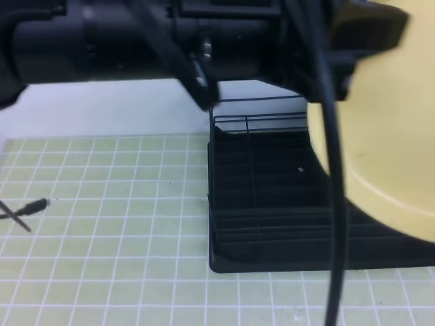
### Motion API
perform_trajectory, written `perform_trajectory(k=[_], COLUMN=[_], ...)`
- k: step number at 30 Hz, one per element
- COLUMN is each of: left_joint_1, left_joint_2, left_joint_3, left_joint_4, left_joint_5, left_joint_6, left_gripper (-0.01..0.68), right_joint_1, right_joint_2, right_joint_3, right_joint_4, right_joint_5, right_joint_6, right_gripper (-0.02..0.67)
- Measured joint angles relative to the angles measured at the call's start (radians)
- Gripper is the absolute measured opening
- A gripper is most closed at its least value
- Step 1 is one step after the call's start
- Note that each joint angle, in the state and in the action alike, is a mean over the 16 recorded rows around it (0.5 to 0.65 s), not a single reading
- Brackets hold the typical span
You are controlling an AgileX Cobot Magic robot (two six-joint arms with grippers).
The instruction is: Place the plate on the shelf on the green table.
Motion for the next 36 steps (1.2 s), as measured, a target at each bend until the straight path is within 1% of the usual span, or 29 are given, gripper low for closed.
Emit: perform_trajectory(k=[4,6,10,11,13,17,22,25,27,30,33,36], left_joint_1=[0.0,0.0,0.006,0.01,0.022,0.063,0.146,0.203,0.237,0.279,0.308,0.323], left_joint_2=[-0.003,-0.007,-0.022,-0.027,-0.041,-0.077,-0.135,-0.178,-0.21,-0.265,-0.33,-0.406], left_joint_3=[-0.003,-0.004,-0.007,-0.007,-0.009,-0.007,0.02,0.059,0.1,0.181,0.284,0.404], left_joint_4=[-0.042,-0.054,-0.039,-0.03,-0.009,0.048,0.151,0.207,0.239,0.283,0.321,0.344], left_joint_5=[-0.007,-0.02,-0.064,-0.077,-0.103,-0.153,-0.183,-0.179,-0.172,-0.168,-0.184,-0.22], left_joint_6=[0.034,0.048,0.067,0.071,0.078,0.076,0.029,-0.006,-0.026,-0.051,-0.064,-0.065], left_gripper=[0.414,0.469,0.486,0.475,0.431,0.296,0.127,0.052,0.023,0.006,0.001,0.0], right_joint_1=[0.0,0.001,0.001,0.001,0.001,0.001,0.001,0.001,0.003,0.011,0.026,0.047], right_joint_2=[0.014,0.031,0.087,0.107,0.155,0.284,0.485,0.608,0.687,0.795,0.885,0.957], right_joint_3=[-0.017,-0.035,-0.09,-0.11,-0.158,-0.288,-0.496,-0.631,-0.721,-0.842,-0.939,-1.008], right_joint_4=[-0.016,-0.038,-0.104,-0.128,-0.188,-0.362,-0.628,-0.785,-0.877,-0.983,-1.052,-1.087], right_joint_5=[-0.027,-0.037,-0.044,-0.042,-0.025,0.066,0.237,0.33,0.387,0.457,0.493,0.502], right_joint_6=[-0.066,-0.089,-0.12,-0.127,-0.134,-0.119,-0.086,-0.069,-0.066,-0.084,-0.131,-0.202], right_gripper=[0.101,0.1,0.1,0.1,0.1,0.1,0.099,0.099,0.099,0.099,0.099,0.099])
